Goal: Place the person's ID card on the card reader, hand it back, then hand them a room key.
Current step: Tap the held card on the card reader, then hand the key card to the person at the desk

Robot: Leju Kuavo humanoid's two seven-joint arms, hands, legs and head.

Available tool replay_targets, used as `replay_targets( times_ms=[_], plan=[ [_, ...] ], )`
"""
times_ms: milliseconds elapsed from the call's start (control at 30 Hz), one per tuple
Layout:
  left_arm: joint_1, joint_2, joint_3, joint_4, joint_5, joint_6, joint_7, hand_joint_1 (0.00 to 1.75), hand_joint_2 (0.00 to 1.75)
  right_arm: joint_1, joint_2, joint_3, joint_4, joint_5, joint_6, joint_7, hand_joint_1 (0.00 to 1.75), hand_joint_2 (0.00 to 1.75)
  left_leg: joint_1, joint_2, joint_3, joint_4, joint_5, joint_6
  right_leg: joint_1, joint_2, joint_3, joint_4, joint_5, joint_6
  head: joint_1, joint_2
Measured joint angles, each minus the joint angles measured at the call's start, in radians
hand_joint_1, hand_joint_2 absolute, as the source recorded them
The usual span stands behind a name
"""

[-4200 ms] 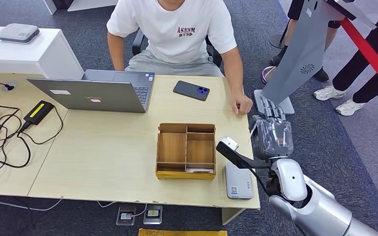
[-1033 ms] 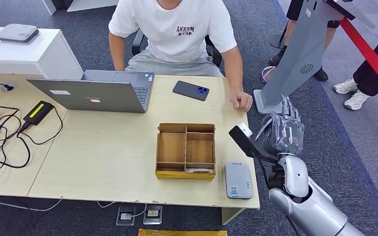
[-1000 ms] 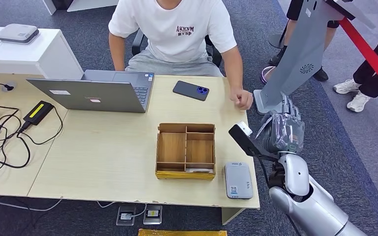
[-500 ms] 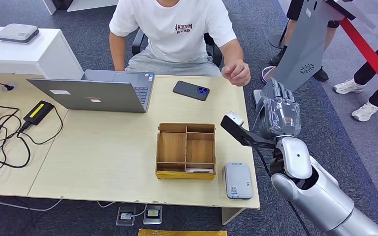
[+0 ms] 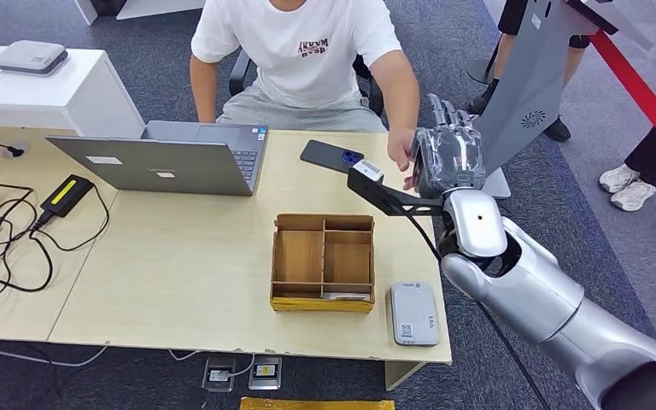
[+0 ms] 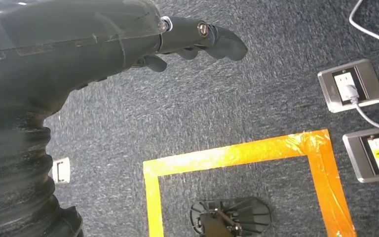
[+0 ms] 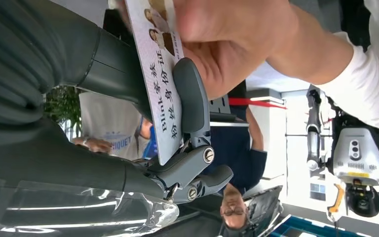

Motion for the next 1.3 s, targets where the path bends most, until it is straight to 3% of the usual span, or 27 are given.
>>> replay_targets(
  times_ms=[67,100,133,200,233,267,367,500,533,667,800,933,1300],
  plan=[
    [0.0,0.002,-0.014,-0.003,0.006,0.004,0.002,0.0,1.75,-0.018,0.018,0.018,0.043,0.011,-0.019,0.009,1.74,1.75,0.0,0.0,0.0,0.0,0.0,0.0,0.0,0.0,0.0,0.0,0.0,0.0,0.0,0.0],
    [0.0,0.002,-0.019,-0.004,0.011,0.005,0.002,0.0,1.75,-0.025,0.025,0.026,0.062,0.015,-0.028,0.013,1.53,1.75,0.0,0.0,0.0,0.0,0.0,0.0,0.0,0.0,0.0,0.0,0.0,0.0,0.0,0.0],
    [0.0,0.002,-0.025,-0.004,0.015,0.007,0.002,0.0,1.75,-0.032,0.032,0.033,0.078,0.018,-0.035,0.015,1.25,1.75,0.0,0.0,0.0,0.0,0.0,0.0,0.0,0.0,0.0,0.0,0.0,0.0,0.0,0.0],
    [0.0,0.003,-0.034,-0.004,0.023,0.009,0.002,0.0,1.75,-0.043,0.042,0.045,0.104,0.022,-0.044,0.016,0.38,1.75,0.0,0.0,0.0,0.0,0.0,0.0,0.0,0.0,0.0,0.0,0.0,0.0,0.0,0.0],
    [0.0,0.003,-0.037,-0.004,0.026,0.01,0.002,0.0,1.75,-0.047,0.045,0.051,0.114,0.024,-0.045,0.016,0.15,1.75,0.0,0.0,0.0,0.0,0.0,0.0,0.0,0.0,0.0,0.0,0.0,0.0,0.0,0.0],
    [0.0,0.003,-0.04,-0.004,0.029,0.01,0.002,0.0,1.75,-0.049,0.048,0.056,0.122,0.027,-0.046,0.016,0.0,1.75,0.0,0.0,0.0,0.0,0.0,0.0,0.0,0.0,0.0,0.0,0.0,0.0,0.0,0.0],
    [0.001,0.003,-0.045,-0.004,0.037,0.011,0.002,0.0,1.75,-0.051,0.054,0.071,0.142,0.037,-0.049,0.019,0.0,1.75,0.0,0.0,0.001,0.0,0.0,0.0,0.0,0.0,0.0,0.0,0.0,0.0,0.0,0.0],
    [0.002,0.004,-0.05,-0.004,0.041,0.013,0.002,0.0,1.75,-0.05,0.055,0.084,0.16,0.039,-0.058,0.02,0.0,0.0,0.0,0.0,0.0,0.0,0.0,0.0,0.0,0.0,0.0,0.0,0.0,0.0,0.0,0.0],
    [0.002,0.004,-0.053,-0.004,0.043,0.013,0.002,0.0,1.75,-0.05,0.055,0.086,0.164,0.038,-0.062,0.02,0.0,0.0,0.0,0.0,0.0,0.0,0.0,0.0,0.0,0.0,0.0,0.0,0.0,0.0,0.0,0.0],
    [0.002,0.004,-0.061,-0.004,0.056,0.013,0.0,0.0,1.75,-0.049,0.055,0.089,0.176,0.003,-0.101,0.019,0.0,1.75,0.0,0.0,0.001,0.0,0.0,0.0,0.0,0.0,0.0,0.0,0.0,0.0,0.0,0.0],
    [0.003,0.004,-0.064,-0.004,0.076,0.013,-0.01,0.0,1.75,-0.034,0.055,0.074,0.176,-0.122,-0.188,-0.01,0.0,1.75,0.0,0.0,0.001,0.0,0.0,0.0,0.0,0.0,0.0,0.0,0.0,0.0,0.0,0.0],
    [0.007,0.004,-0.064,-0.002,0.098,0.012,-0.027,0.0,1.75,0.014,0.052,0.033,0.132,-0.33,-0.244,-0.118,0.0,1.75,0.0,0.001,0.001,0.0,0.0,0.0,0.0,0.002,0.0,0.0,0.0,0.0,0.0,0.0],
    [0.025,0.004,-0.064,0.003,0.163,0.013,-0.116,0.0,1.75,0.216,0.015,-0.031,-0.153,-0.431,-0.246,-0.313,0.0,1.75,0.0,0.003,0.002,0.0,0.0,0.0,0.0,0.003,0.0,0.0,0.0,0.0,0.0,0.0]
  ],
)
